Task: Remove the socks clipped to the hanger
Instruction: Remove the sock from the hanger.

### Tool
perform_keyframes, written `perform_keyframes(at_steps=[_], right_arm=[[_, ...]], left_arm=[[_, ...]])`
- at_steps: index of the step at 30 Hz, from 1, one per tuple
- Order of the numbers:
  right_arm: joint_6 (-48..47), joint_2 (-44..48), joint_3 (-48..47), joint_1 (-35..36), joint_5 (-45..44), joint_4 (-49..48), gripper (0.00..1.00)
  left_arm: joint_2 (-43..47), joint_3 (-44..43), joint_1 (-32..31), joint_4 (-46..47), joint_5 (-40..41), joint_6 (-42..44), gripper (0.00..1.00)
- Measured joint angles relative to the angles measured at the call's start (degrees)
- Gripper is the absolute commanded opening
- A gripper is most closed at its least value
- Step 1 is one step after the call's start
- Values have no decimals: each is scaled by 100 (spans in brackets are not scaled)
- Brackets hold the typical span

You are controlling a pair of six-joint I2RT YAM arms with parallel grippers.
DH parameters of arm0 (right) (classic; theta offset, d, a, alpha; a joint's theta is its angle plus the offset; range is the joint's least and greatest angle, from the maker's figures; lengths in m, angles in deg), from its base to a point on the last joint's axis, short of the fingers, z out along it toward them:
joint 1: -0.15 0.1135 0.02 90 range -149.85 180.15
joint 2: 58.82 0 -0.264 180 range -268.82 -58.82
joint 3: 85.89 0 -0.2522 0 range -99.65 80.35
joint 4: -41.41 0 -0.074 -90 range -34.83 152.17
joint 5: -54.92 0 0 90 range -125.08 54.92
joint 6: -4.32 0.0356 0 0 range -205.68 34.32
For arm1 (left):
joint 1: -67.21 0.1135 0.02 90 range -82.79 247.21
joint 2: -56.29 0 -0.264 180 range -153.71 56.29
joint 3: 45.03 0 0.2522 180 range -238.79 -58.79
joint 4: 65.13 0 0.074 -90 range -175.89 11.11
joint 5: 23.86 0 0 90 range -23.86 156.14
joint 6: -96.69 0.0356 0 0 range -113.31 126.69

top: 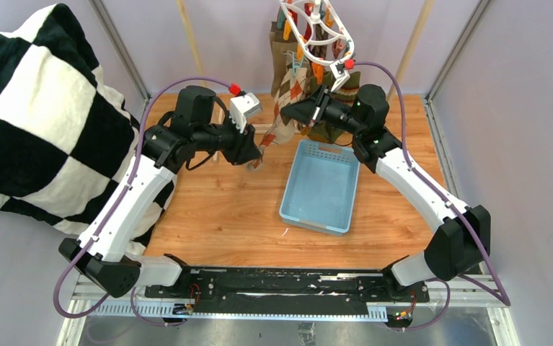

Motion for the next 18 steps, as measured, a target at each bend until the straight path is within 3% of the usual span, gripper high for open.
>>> perform_keyframes(at_steps=[2,4,9,13,18], right_arm=[[-42,-26,-26,2,2,17,0],[-46,-31,-26,2,28,31,0],[85,-4,35,-28,330,-284,0],[479,85,293,-149,739,-927,0],[1196,39,378,-273,1220,-1738,0]], left_arm=[[2,0,0,-28,-7,81,92],[2,-2,0,-79,13,101,99],[-107,-245,363,-240,-284,140,100],[-664,-1062,933,-269,-911,11,100],[-1558,-2031,1025,-181,-1982,-214,100]])
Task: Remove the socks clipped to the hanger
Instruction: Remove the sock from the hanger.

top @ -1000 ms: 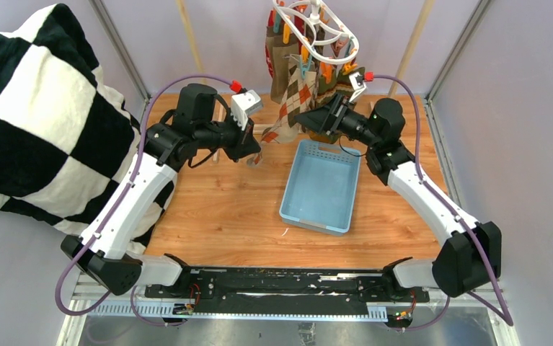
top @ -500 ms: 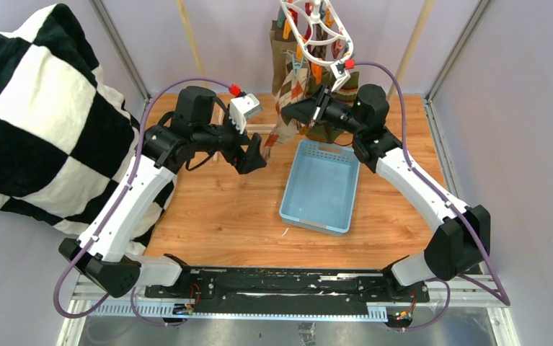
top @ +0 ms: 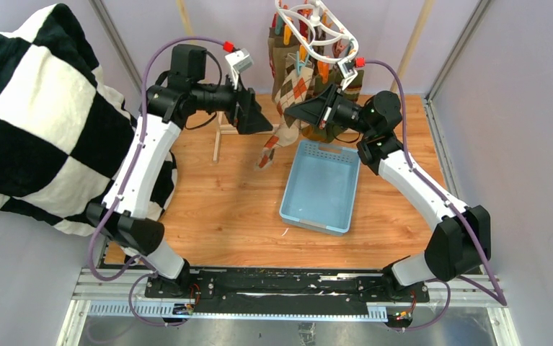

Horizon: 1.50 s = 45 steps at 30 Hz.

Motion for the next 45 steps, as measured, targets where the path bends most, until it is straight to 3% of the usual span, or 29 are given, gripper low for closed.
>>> perform_keyframes(at_steps=[7,17,23,29,32,37,41,45], right_arm=[[634,-122,-9,-11,389,-678,0],[1021,-179,-31,-24,586,-911,0],[1204,-188,-33,-37,669,-1047,0],[1325,-188,-35,-76,721,-1091,0],[1436,-225,-79,-83,750,-1207,0],[1624,-330,-105,-83,758,-1447,0],[1707,-374,-105,-90,758,-1497,0],[1716,-374,-105,-129,761,-1495,1]], left_arm=[[-595,-610,-7,175,-1023,-85,100],[-706,-579,-188,796,-1967,-275,100],[-466,435,-44,2396,-1969,-1156,100],[-448,675,245,3624,-2055,-1976,100],[-372,1027,175,4546,-2247,-2664,100],[-372,1169,-28,5215,-2542,-3244,100],[-372,1167,-92,5440,-2680,-3423,95],[-369,1167,-87,5530,-2719,-3547,82]])
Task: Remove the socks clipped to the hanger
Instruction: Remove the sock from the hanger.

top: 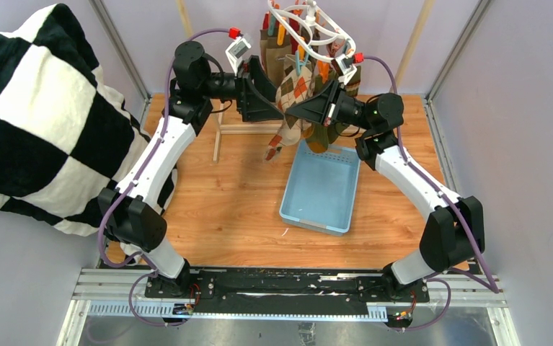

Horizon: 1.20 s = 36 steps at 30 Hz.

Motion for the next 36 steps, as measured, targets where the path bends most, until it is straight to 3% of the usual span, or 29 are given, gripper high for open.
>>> perform_keyframes(at_steps=[5,14,18,22,25,28,31,36], right_arm=[[17,2,0,-66,0,7,4],[35,15,0,-103,0,26,8],[33,17,0,-116,0,55,25],[-31,85,7,-221,-4,210,54],[-341,278,11,-337,-111,713,69],[-1152,531,-131,-352,-415,1788,77],[-1895,702,-426,-341,-841,2763,81],[-2588,763,-774,-302,-1556,3539,82]], left_arm=[[0,0,0,72,7,-157,68],[0,2,0,85,203,-249,24],[2,4,0,85,356,-269,13],[87,122,0,90,566,-282,3],[221,332,-2,90,776,-317,0],[337,529,0,90,984,-369,0],[422,691,0,79,1178,-435,0],[431,743,-2,72,1427,-542,0]])
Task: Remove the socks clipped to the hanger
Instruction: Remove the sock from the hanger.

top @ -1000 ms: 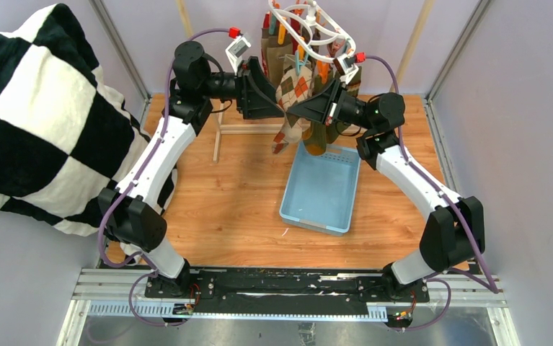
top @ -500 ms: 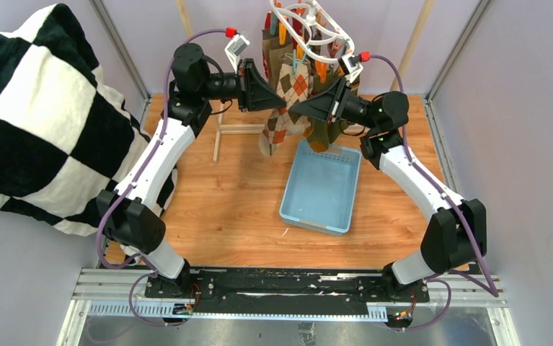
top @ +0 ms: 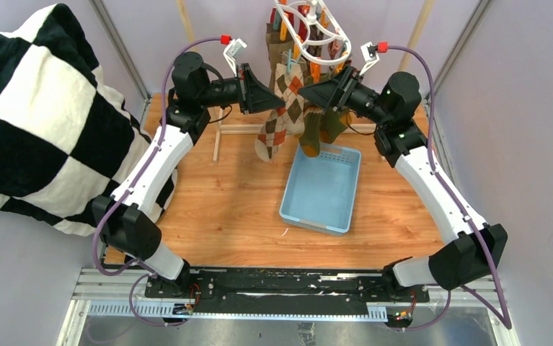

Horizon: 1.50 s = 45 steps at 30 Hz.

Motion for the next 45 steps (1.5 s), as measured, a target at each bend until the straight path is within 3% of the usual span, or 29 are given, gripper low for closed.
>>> perform_keyframes(at_steps=[11,21,33,45], right_arm=[[-1628,-426,-1569,1141,-2321,1757,82],[-2098,-984,-2295,1488,-3773,2446,82],[-2723,-1427,-2920,1786,-4979,2664,73],[-3021,-1628,-3209,1788,-5431,2734,67]], left_arm=[[0,-2,-81,2,398,-92,0],[48,46,-203,0,433,-101,0],[105,63,-350,4,433,-101,0],[105,63,-426,4,448,-101,0]])
